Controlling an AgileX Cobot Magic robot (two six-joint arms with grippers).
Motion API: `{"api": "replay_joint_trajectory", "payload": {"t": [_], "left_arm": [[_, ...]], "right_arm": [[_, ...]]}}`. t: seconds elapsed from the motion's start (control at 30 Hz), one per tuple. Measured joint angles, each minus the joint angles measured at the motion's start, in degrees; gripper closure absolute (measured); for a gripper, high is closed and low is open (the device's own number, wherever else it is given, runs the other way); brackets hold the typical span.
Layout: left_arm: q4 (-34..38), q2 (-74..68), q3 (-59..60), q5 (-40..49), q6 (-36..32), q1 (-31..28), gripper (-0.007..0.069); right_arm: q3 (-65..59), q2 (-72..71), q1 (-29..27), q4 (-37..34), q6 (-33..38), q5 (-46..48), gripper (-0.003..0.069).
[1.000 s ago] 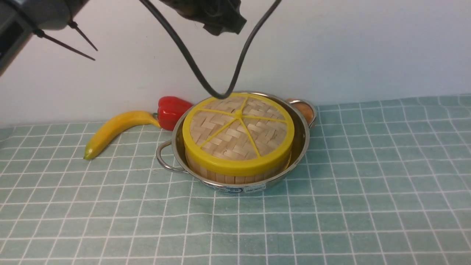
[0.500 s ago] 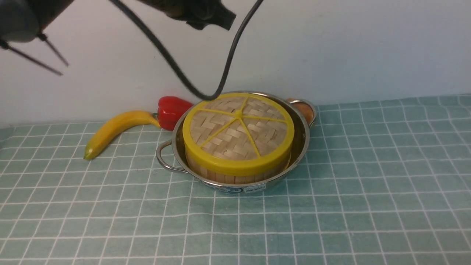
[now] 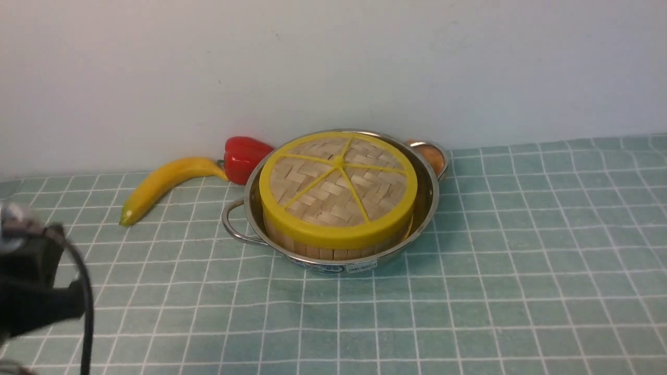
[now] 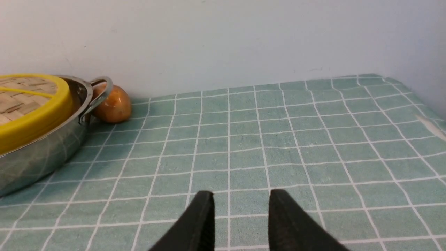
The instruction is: Place the steamer in the pot on the blue tablecloth, and put the lid on the steamer.
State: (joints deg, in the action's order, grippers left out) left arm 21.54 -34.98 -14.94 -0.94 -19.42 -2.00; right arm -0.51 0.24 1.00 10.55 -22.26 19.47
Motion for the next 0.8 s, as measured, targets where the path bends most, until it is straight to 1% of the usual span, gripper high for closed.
{"api": "replay_joint_trajectory", "payload": {"t": [0.07, 0.1, 0.2, 0.4, 0.63, 0.67, 0.73, 0.8], "left_arm": [[0.9, 5.82, 5.48, -0.65, -0.41, -1.83, 0.0403], [0.91, 6.44, 6.52, -0.64, -0.5, -1.98, 0.0403], [1.39, 17.02, 13.77, -0.48, -3.12, -3.02, 0.0403], [1.49, 27.59, 15.37, 1.43, -6.5, -3.2, 0.0383], [0.32, 28.11, 15.37, 3.83, -8.17, -3.2, 0.0382], [0.25, 28.11, 15.37, 3.91, -8.05, -3.2, 0.0382], [-2.75, 28.27, 15.37, 5.58, -4.61, -3.2, 0.0382], [-10.15, 29.06, 15.37, 8.85, 2.82, -3.26, 0.0382]], "right_arm": [[0.0, 0.0, 0.0, 0.0, 0.0, 0.0, 0.0419], [0.0, 0.0, 0.0, 0.0, 0.0, 0.0, 0.0419], [0.0, 0.0, 0.0, 0.0, 0.0, 0.0, 0.0419], [0.0, 0.0, 0.0, 0.0, 0.0, 0.0, 0.0419], [0.0, 0.0, 0.0, 0.0, 0.0, 0.0, 0.0419], [0.0, 0.0, 0.0, 0.0, 0.0, 0.0, 0.0419], [0.0, 0.0, 0.0, 0.0, 0.0, 0.0, 0.0419], [0.0, 0.0, 0.0, 0.0, 0.0, 0.0, 0.0419]]}}
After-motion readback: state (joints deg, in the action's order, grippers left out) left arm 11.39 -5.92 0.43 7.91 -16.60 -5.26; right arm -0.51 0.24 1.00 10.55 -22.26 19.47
